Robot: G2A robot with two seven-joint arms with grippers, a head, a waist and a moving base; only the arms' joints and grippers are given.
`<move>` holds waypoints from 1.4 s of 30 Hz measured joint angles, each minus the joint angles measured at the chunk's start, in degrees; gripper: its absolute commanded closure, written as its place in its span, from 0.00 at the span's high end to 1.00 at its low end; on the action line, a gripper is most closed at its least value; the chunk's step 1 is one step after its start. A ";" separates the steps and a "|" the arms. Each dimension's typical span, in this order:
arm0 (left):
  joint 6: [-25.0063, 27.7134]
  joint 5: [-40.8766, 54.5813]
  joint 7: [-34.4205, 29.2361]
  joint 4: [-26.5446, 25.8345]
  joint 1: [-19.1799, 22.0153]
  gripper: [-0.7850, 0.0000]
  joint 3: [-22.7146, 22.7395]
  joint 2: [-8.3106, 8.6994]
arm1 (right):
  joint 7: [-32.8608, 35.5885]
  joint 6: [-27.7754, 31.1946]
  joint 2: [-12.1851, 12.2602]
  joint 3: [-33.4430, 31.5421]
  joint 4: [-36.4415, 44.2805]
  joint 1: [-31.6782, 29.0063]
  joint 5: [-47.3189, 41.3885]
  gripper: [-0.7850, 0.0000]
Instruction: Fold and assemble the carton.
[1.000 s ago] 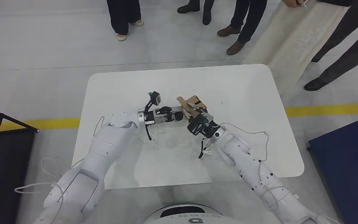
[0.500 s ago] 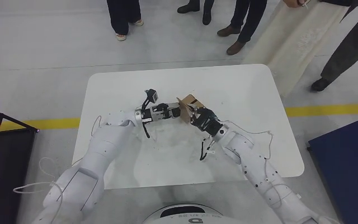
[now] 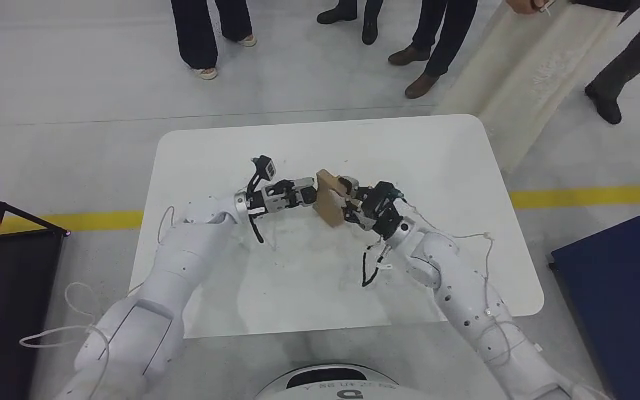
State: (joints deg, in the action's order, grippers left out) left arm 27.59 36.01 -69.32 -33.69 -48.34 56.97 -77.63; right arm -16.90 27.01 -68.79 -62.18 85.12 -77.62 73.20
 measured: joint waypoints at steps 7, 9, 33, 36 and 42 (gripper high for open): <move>0.40 -1.49 -0.16 -0.70 -0.14 0.50 0.80 0.52 | -3.33 9.52 1.33 -6.47 -3.82 -0.98 -6.70 1.00; 0.64 -1.95 0.02 -1.21 -0.26 0.50 1.08 0.70 | -2.29 9.74 1.72 -8.69 -6.94 -0.47 -7.31 1.00; -1.29 -5.80 3.57 -10.79 -1.98 0.57 3.12 1.97 | 9.42 31.05 0.09 4.48 -20.57 10.42 -9.83 0.98; -0.73 -8.04 4.69 -11.13 -1.63 0.69 3.43 2.28 | 8.67 30.99 0.41 6.61 -18.75 9.96 -10.70 0.99; -0.89 -13.64 5.69 -11.82 -1.51 0.85 3.29 2.96 | 7.18 30.99 1.27 7.68 -19.27 10.43 -10.83 0.99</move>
State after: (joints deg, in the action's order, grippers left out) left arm 26.70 22.37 -63.63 -45.50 -49.85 60.26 -74.67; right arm -9.72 58.00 -67.52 -54.50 65.86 -67.19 62.37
